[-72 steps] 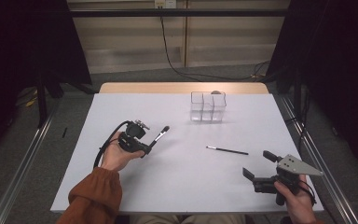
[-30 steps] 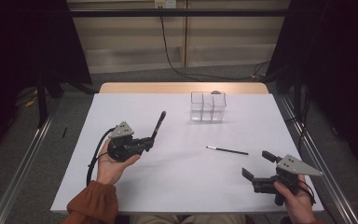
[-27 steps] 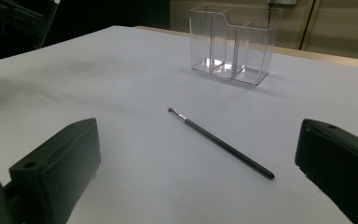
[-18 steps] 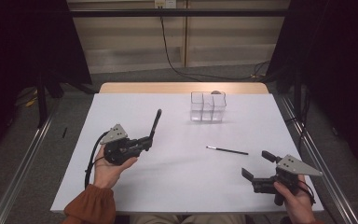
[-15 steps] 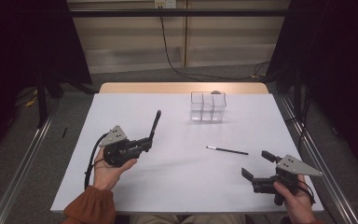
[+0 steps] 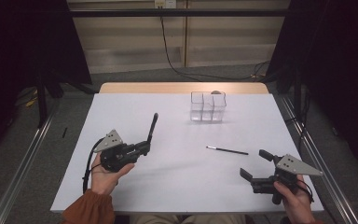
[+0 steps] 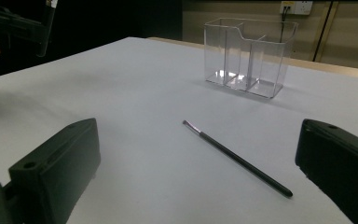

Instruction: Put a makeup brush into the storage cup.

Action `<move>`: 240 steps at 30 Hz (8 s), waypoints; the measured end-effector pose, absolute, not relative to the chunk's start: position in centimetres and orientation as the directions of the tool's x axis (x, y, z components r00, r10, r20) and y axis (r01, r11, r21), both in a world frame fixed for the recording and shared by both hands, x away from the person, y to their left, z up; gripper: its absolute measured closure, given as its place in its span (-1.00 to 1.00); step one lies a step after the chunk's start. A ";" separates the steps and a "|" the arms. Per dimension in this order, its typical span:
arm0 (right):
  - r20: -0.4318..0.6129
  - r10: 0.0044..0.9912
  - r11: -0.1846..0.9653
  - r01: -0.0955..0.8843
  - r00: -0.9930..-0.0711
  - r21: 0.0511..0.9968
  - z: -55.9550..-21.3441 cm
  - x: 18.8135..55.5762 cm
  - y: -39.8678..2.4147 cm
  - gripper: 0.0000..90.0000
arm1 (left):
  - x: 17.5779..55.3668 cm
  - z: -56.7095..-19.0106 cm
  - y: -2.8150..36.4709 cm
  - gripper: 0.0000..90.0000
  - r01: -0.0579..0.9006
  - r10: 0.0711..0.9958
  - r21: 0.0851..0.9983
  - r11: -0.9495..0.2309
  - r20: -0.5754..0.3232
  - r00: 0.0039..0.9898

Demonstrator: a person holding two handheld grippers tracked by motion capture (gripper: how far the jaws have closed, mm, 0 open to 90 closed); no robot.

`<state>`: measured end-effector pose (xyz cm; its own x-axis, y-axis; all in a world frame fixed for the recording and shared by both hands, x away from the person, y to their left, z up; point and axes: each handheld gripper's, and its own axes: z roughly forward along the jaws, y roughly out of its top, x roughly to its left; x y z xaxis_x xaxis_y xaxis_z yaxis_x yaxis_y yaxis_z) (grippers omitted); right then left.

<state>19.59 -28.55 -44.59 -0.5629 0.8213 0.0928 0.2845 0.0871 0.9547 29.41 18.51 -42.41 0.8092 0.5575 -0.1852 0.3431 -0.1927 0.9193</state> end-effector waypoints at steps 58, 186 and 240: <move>0.127 0.559 0.115 0.229 -0.819 0.967 -39.4 25.8 -14.0 -1.00 | 28.4 -42.2 16.0 0.78 0.316 0.515 0.925 -0.211 -0.170 0.840; 0.222 0.520 0.079 0.304 -0.825 0.949 -38.7 30.4 -11.8 0.75 | 28.2 -43.0 16.2 -0.90 0.263 0.656 0.937 -0.232 -0.049 0.753; 0.146 0.704 0.092 0.293 -0.695 0.952 -36.5 34.0 -18.4 0.75 | 25.4 -43.8 25.0 -0.95 0.253 0.757 0.951 -0.177 -0.032 0.653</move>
